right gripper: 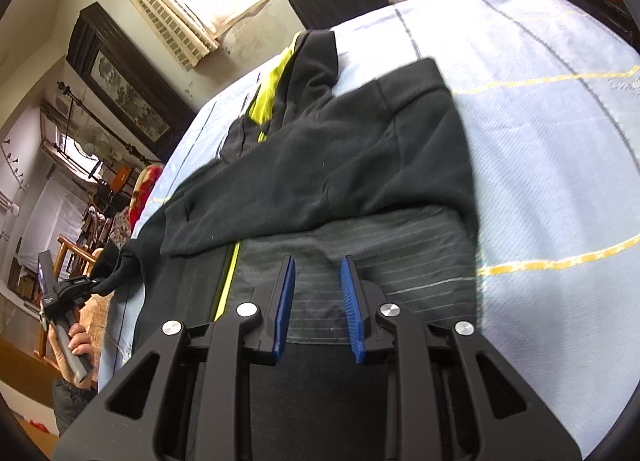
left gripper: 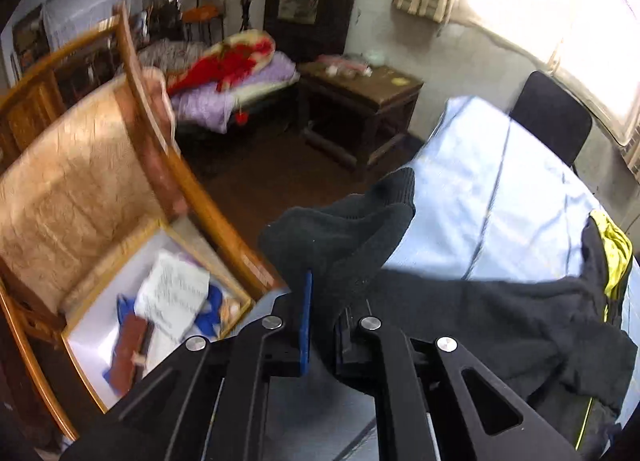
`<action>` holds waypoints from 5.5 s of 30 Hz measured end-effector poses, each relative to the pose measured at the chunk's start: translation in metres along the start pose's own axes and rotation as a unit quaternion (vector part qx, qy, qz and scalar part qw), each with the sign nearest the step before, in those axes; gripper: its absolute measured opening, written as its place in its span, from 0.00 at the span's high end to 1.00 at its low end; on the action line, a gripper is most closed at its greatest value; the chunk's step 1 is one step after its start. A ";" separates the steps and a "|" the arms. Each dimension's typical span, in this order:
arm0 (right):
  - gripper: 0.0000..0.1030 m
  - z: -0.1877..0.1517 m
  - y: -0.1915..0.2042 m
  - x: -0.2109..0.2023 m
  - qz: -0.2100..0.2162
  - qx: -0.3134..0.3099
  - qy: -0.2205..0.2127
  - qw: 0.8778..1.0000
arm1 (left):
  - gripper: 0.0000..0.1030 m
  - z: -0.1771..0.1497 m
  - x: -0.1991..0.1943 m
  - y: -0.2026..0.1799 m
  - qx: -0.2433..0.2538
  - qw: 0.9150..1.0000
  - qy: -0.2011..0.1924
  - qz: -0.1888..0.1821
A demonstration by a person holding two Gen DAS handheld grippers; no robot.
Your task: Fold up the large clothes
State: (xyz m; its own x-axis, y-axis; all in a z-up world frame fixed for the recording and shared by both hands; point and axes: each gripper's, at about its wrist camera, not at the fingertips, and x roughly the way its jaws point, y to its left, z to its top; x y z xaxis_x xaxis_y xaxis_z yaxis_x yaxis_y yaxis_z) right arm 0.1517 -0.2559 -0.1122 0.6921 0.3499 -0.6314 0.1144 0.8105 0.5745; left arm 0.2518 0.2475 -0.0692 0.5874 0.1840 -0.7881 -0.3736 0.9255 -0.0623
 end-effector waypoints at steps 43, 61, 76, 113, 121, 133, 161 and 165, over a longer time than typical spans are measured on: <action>0.55 0.017 -0.016 -0.003 0.075 0.078 0.011 0.994 | 0.41 -0.103 -0.058 -0.203 0.249 0.948 -0.033 -0.196; 0.56 0.039 0.023 0.063 -0.064 -0.044 0.023 0.997 | 0.39 -0.074 -0.013 -0.171 0.178 0.961 -0.001 -0.212; 0.91 0.090 0.010 0.025 -0.180 -0.098 -0.063 0.977 | 0.40 -0.068 0.010 -0.165 0.173 0.972 0.018 -0.159; 0.81 0.073 0.052 0.087 -0.092 -0.108 0.000 0.990 | 0.42 -0.081 0.018 -0.265 0.253 0.954 0.009 -0.163; 0.81 0.030 0.091 0.067 -0.051 -0.163 0.013 0.985 | 0.39 -0.095 0.007 -0.248 0.271 0.949 0.002 -0.158; 0.83 0.038 0.051 0.044 -0.068 -0.118 -0.019 0.990 | 0.37 -0.074 -0.001 -0.219 0.228 0.957 -0.018 -0.177; 0.70 0.039 0.024 0.056 -0.048 -0.069 0.021 0.996 | 0.41 -0.116 0.000 -0.257 0.331 0.932 -0.038 -0.140; 0.68 0.045 0.030 0.045 -0.050 -0.069 -0.004 0.996 | 0.41 -0.111 -0.019 -0.249 0.315 0.932 -0.059 -0.167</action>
State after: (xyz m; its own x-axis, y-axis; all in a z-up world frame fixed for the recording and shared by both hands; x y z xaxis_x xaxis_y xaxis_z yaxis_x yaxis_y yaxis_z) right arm 0.2177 -0.2374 -0.1000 0.6878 0.2617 -0.6771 0.0832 0.8982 0.4316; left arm 0.2539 -0.0233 -0.1070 0.6837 -0.1491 -0.7144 0.3186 0.9417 0.1084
